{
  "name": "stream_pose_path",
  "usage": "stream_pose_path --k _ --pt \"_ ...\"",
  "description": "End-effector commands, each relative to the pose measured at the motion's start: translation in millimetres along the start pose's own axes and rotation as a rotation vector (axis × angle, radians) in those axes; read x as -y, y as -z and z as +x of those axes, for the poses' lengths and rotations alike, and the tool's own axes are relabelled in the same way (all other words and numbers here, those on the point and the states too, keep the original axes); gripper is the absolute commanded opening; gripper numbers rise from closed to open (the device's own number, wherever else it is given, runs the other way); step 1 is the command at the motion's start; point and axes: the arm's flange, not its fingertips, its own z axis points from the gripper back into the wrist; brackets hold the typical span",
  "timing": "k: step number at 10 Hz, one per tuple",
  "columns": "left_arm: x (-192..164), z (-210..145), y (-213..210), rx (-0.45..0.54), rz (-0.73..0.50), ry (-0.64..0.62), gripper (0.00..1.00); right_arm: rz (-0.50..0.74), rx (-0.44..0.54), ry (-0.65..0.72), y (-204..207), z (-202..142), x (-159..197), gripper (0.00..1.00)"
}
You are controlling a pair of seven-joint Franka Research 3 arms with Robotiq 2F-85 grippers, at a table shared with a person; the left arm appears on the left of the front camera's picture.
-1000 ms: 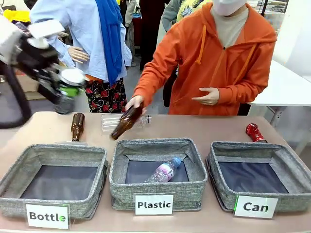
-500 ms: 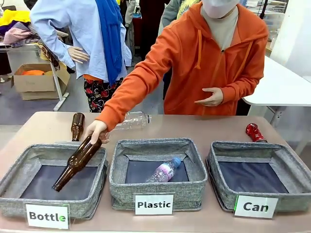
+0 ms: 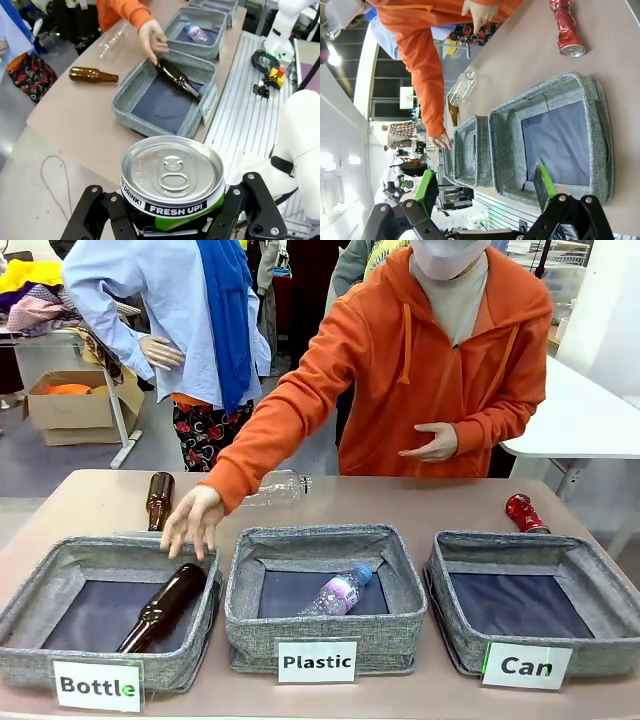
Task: Sort the can waste into the basket.
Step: Pick up the can waste from the table and place it in the right Fabric basket.
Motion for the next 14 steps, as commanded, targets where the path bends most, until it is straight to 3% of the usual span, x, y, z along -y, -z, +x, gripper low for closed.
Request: stream_pose_path --k 1,4,7,10,11,14 --pt "2.1 11.6 15.2 -0.024 0.0 -0.007 0.01 0.026 0.011 -0.027 0.1 2.8 0.2 1.0" --pt "-7.3 55.5 50.3 -0.059 -0.019 0.009 0.01 0.026 0.011 -0.027 0.1 2.8 0.2 1.0" --pt "-5.4 145.8 117.6 -0.056 -0.053 0.113 0.01 0.026 0.011 -0.027 0.1 2.8 0.2 1.0" --pt "-16.1 248.0 247.8 -0.184 -0.131 0.267 0.01 0.026 0.011 -0.027 0.1 2.8 0.2 1.0" --pt "-13.5 285.1 306.8 -0.207 -0.232 0.352 0.01 0.026 0.011 -0.027 0.1 2.8 0.2 1.0" --pt "40.2 393.7 465.5 -0.303 -0.3 0.568 0.01 -0.001 -0.002 -0.002 0.4 0.1 -0.6 1.0"
